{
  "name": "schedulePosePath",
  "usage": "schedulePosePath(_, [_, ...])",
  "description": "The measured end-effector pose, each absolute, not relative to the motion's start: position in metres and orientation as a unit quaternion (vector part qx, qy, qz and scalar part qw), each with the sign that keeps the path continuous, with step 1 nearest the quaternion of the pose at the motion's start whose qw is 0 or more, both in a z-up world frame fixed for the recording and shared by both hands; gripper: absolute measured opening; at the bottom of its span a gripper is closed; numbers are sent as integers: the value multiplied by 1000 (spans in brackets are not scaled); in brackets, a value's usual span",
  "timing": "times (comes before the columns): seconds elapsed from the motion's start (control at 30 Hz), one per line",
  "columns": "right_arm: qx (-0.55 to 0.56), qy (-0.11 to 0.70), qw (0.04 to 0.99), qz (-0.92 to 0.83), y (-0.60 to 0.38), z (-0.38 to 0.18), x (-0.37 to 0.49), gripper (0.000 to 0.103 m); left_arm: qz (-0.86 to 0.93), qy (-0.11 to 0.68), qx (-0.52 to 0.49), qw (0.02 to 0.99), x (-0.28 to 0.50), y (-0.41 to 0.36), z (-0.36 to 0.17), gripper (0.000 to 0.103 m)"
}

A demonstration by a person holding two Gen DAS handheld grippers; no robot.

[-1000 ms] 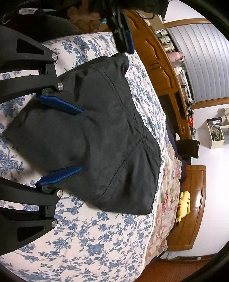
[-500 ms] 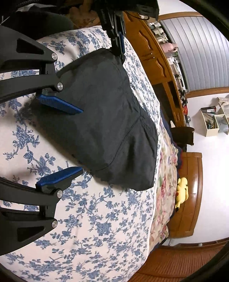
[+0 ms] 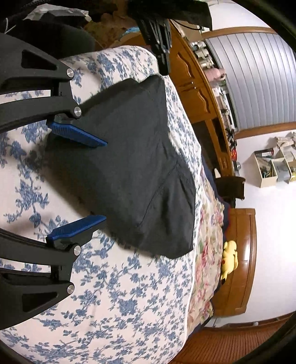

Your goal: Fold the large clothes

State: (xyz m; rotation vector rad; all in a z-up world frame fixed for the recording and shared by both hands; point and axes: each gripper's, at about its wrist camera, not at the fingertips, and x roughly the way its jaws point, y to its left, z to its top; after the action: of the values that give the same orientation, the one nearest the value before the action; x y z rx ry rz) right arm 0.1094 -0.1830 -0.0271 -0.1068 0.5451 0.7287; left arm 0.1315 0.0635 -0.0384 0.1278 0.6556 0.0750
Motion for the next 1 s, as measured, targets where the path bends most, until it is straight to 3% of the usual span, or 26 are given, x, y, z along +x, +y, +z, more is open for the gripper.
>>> schedulePosePath(0.2, [-53,265,896,352,-175,-29,114,64,-1,332,0,943,127,83,-35,1])
schedulePosePath(0.23, [-51,265,897,351,-175,-29,115,64,-5,334,-1,943,129,80,-35,6])
schedulePosePath(0.3, [-52,264,898,348,-173,-29,115,64,-19,334,-2,942,131,76,-37,27])
schedulePosePath(0.57, [-54,263,899,347,-177,-30,114,64,-32,361,9,932,151,56,-55,49])
schedulePosePath(0.9, [-56,262,899,346,-177,-32,113,64,-31,374,16,927,164,50,-77,49])
schedulePosePath(0.93, [-57,262,899,347,-178,-32,113,64,-32,374,24,927,164,48,-78,47])
schedulePosePath(1.0, [-56,263,898,348,-178,-32,113,64,-26,381,37,924,166,45,-81,22])
